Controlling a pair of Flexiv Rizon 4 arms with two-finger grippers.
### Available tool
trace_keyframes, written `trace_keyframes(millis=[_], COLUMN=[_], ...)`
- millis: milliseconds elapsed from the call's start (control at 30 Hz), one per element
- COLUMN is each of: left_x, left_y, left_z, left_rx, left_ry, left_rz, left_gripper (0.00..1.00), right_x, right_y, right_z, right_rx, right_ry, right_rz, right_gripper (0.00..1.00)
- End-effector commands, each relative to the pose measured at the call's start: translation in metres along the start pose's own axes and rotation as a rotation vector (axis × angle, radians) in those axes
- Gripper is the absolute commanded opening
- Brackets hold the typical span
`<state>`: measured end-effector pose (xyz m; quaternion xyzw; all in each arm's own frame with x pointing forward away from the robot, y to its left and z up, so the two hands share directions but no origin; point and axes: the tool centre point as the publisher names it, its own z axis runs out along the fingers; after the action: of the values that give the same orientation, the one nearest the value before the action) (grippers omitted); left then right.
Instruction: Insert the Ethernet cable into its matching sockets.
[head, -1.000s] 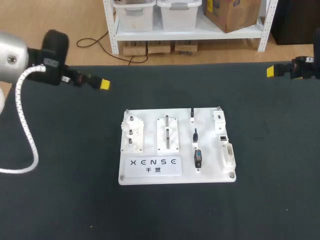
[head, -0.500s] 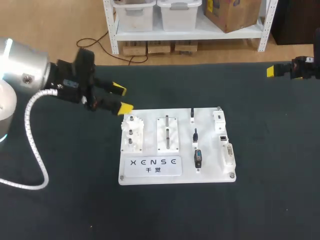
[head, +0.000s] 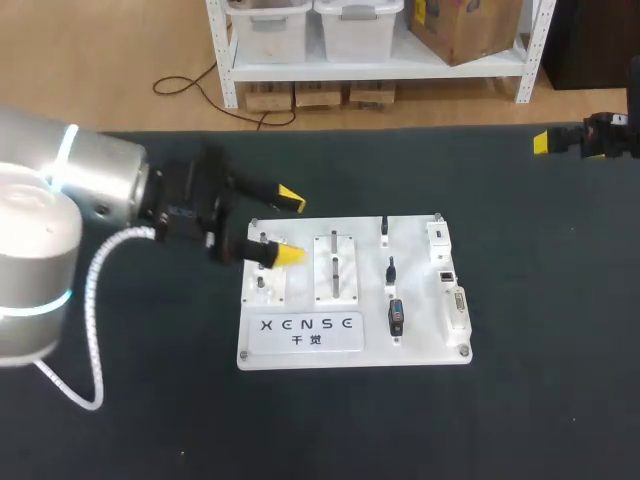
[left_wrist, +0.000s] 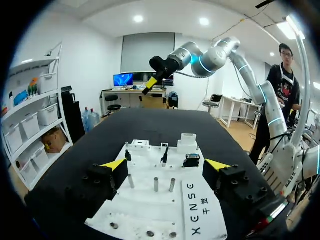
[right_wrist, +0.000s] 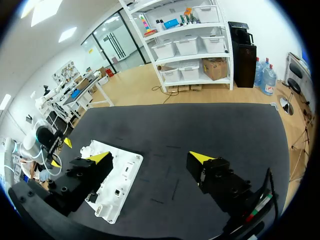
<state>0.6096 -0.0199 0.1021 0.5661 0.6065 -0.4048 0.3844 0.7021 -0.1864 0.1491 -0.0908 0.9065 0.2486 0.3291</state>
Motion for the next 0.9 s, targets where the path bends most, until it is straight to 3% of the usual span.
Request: trace_keyframes(millis=[33,267,467,867,900], left_x=[0.004,0.008,0.012,0.012,0.012], left_y=[-0.014,-0.024,-0.018,-0.018,-0.018], left_z=[0.014,0.034,0.038,0.038,0.038], left_rx=[-0.076,-0.058,0.001,0.001,0.001], left_ry=[-0.031,-0.016,-0.013,-0.013,-0.013], left_rz=[0.0,-0.018,-0.031,-0.031,-0.031], left_gripper=[1.0,1.0,1.0,1.0,1.0], right_x=[0.0,0.0,0.0,0.0,-0.001], right_y=[0.0,0.0,0.0,0.0,0.001], right_z=[0.0,0.0,0.0,0.0,0.003], right_rx=[0.001,0.001,0.001,0.001,0.039], right_ry=[0.0,0.0,0.0,0.0,-0.004], right_rz=[0.0,0.0,0.0,0.0,-0.01], right_gripper=[1.0,1.0,1.0,1.0,1.0])
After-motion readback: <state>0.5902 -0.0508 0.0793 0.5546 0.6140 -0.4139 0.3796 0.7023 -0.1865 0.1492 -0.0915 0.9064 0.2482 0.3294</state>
